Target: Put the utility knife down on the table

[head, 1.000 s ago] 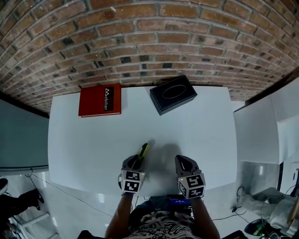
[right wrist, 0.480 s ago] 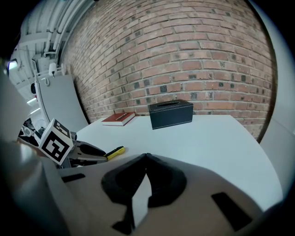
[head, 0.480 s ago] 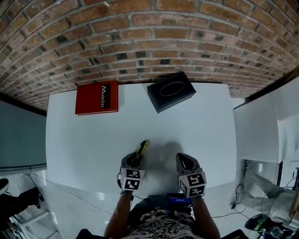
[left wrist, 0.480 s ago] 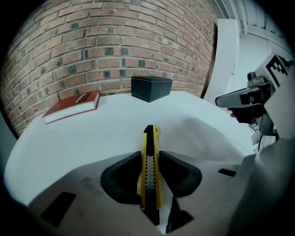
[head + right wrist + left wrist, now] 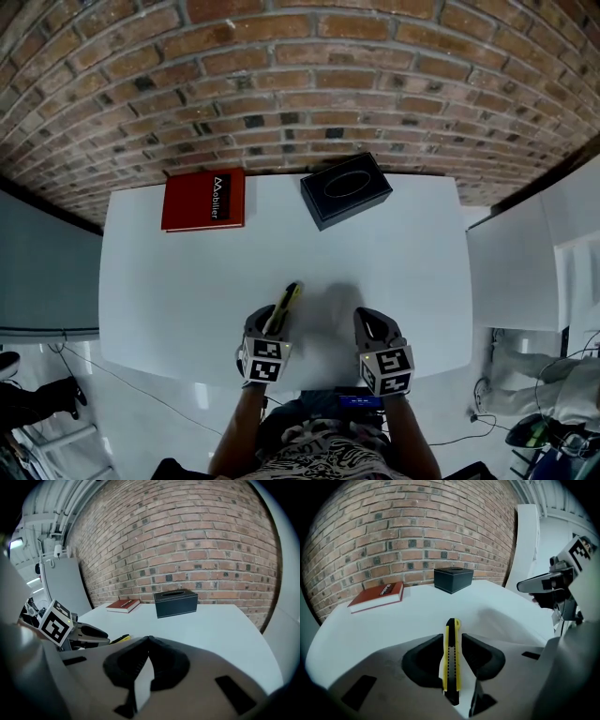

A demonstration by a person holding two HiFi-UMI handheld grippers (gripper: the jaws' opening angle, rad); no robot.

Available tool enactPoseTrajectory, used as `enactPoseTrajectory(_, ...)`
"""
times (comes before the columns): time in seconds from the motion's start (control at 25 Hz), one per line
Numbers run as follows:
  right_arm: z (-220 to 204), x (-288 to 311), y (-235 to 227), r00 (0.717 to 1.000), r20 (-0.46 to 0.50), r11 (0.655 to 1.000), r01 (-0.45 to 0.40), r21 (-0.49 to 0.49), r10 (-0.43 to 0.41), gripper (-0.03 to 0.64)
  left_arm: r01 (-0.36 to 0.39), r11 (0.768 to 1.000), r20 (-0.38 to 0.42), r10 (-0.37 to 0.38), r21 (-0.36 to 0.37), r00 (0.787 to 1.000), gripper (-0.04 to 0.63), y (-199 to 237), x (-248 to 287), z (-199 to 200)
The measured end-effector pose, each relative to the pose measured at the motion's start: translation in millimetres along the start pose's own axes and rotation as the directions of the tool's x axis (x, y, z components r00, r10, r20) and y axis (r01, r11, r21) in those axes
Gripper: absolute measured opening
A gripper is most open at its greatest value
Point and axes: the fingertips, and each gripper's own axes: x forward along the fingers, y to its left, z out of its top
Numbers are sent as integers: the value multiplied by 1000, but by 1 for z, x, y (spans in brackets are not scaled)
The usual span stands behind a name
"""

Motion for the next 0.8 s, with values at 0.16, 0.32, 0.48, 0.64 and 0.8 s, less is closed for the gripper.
enactPoseTrajectory(0.16,8,-9,8,1000,20,1000,-5,-25,6,1,-1,1000,56,1,9,998,120,-2,-19,21)
enactPoseTrajectory(0.32,22,-19,17,999,53,999,-5,-53,8,1,2,1000,110,-2,1,994,120,-4,-37,40)
enactPoseTrajectory(0.48,39,-30,31,995,97,997,-18,-78,26,1,34,999,204,-31,-11,979,78,-10,-57,67)
enactPoseTrajectory(0.64,45,-45,48,991,125,994,-31,-108,44,1,79,995,281,-61,-55,958,40,-16,-82,86)
enactPoseTrajectory(0.8,59,-61,54,985,169,992,-19,-123,40,1,88,995,353,-63,-54,934,26,-20,-105,109)
